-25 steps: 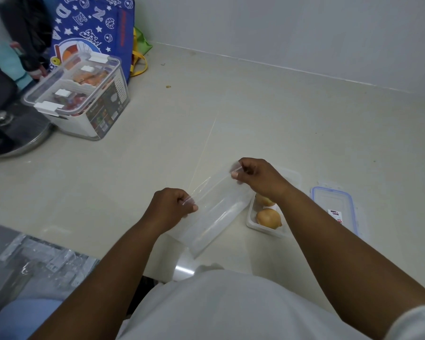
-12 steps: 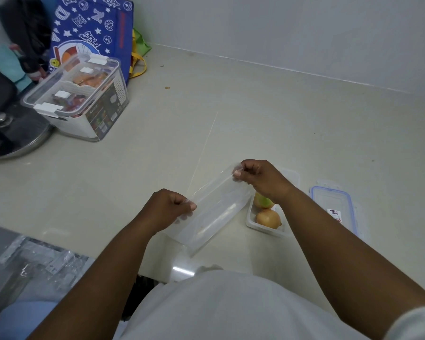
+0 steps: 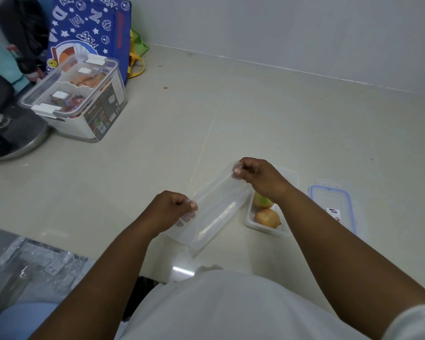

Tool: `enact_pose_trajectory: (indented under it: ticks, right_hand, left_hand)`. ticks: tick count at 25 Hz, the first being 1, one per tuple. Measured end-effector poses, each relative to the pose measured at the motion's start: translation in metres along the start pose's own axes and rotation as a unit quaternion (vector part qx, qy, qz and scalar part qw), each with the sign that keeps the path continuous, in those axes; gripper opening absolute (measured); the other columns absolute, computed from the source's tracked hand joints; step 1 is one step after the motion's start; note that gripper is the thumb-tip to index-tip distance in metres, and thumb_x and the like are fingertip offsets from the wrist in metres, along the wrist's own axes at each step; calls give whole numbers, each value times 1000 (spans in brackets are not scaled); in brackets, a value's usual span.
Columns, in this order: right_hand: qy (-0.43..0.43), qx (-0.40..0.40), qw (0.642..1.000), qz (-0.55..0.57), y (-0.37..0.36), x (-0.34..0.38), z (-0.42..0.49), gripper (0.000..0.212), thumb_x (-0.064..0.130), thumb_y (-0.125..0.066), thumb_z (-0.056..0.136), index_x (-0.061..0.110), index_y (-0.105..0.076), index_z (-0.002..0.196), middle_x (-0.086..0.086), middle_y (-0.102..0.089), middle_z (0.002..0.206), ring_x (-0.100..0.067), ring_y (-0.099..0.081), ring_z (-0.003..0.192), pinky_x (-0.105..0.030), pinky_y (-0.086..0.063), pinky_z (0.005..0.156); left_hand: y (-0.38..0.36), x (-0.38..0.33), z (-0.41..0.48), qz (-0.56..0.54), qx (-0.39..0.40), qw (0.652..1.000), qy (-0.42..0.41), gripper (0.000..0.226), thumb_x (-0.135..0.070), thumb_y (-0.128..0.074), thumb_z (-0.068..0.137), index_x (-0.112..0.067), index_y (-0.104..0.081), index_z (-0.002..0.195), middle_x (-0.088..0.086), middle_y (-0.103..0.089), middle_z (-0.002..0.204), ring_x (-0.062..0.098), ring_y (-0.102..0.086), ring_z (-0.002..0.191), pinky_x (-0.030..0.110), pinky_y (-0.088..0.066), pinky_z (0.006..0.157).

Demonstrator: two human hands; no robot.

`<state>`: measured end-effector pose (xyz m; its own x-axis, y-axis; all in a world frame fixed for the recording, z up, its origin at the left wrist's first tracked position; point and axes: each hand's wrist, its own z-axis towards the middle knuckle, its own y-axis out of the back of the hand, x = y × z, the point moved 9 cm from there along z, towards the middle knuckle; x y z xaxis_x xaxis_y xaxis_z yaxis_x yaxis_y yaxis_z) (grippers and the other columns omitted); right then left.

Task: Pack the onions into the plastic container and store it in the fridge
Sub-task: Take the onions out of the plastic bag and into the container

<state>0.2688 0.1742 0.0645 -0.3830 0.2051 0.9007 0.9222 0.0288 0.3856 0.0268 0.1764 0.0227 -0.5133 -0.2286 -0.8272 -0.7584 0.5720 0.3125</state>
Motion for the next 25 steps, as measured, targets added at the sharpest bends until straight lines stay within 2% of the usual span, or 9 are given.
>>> enact_pose_trajectory:
  ticks: [3, 7, 9, 12, 15, 17, 19, 21, 25]
  right_hand:
    - [-22, -60, 995, -71, 2, -9, 0, 25, 31, -63, 91, 25, -62, 115, 7, -64, 113, -11, -60, 101, -27, -44, 89]
    - [-4, -105, 979, -176, -8, -13, -12, 48, 31, -65, 90, 18, -51, 134, -4, -57, 133, -20, -54, 120, -33, -41, 103]
    - [38, -53, 967, -248, -33, -13, -21, 45, 28, -64, 91, 15, -54, 132, -8, -56, 135, -25, -51, 125, -33, -37, 106]
    - [93, 74, 923, -365, -83, -24, -35, 52, 32, -59, 93, 12, -47, 140, -12, -44, 149, -29, -36, 139, -37, -32, 114]
    - [101, 132, 882, -441, -108, -39, -37, 60, 38, -53, 96, 11, -36, 147, -13, -24, 160, -28, -19, 148, -41, -25, 118]
    - [97, 146, 861, -478, -115, -46, -33, 62, 40, -48, 97, 11, -31, 149, -14, -19, 161, -31, -14, 149, -43, -23, 118]
    - [81, 155, 844, -508, -119, -52, -29, 63, 43, -44, 98, 11, -27, 150, -14, -14, 162, -31, -10, 150, -44, -20, 118]
    - [58, 157, 840, -517, -120, -56, -21, 64, 44, -42, 98, 12, -24, 150, -12, -10, 163, -30, -7, 150, -45, -18, 118]
    - [25, 164, 846, -506, -123, -61, -10, 68, 45, -42, 98, 12, -18, 152, -10, -2, 164, -29, 0, 151, -48, -18, 118]
  left_hand:
    - [-6, 8, 5, -58, -6, 998, 16, 19, -24, -64, 89, -13, -76, 80, 5, -75, 72, 11, -68, 63, 23, -53, 54]
    - [-2, 36, 16, -204, -90, 971, 81, 19, -19, -62, 92, -7, -73, 81, 8, -73, 72, 17, -68, 57, 21, -53, 48]
    - [0, 53, 23, -202, -126, 965, 110, 21, -20, -63, 90, -4, -72, 80, 10, -74, 71, 17, -68, 53, 19, -50, 46]
    - [0, 68, 37, -151, -142, 970, 126, 33, -26, -64, 88, 6, -67, 84, 17, -67, 76, 25, -63, 65, 27, -47, 64]
    - [13, 62, 42, -26, -185, 977, 102, 30, -27, -70, 84, -3, -66, 101, 10, -65, 92, 26, -61, 86, 33, -46, 80]
    - [25, 38, 36, 127, -226, 966, 17, 46, -24, -73, 81, -10, -58, 121, 9, -61, 112, 27, -57, 103, 35, -45, 91]
    - [16, 10, 28, 264, -212, 933, -125, 55, -22, -73, 80, -9, -53, 130, 14, -56, 130, 33, -50, 120, 42, -43, 100]
    - [-10, 5, 25, 376, -149, 893, -198, 56, -27, -67, 85, -6, -52, 135, 17, -48, 144, 36, -41, 135, 46, -35, 109]
    - [-35, 35, 41, 503, -40, 856, -111, 64, -40, -41, 98, -8, -22, 151, 12, -7, 163, 31, -3, 150, 50, -11, 119]
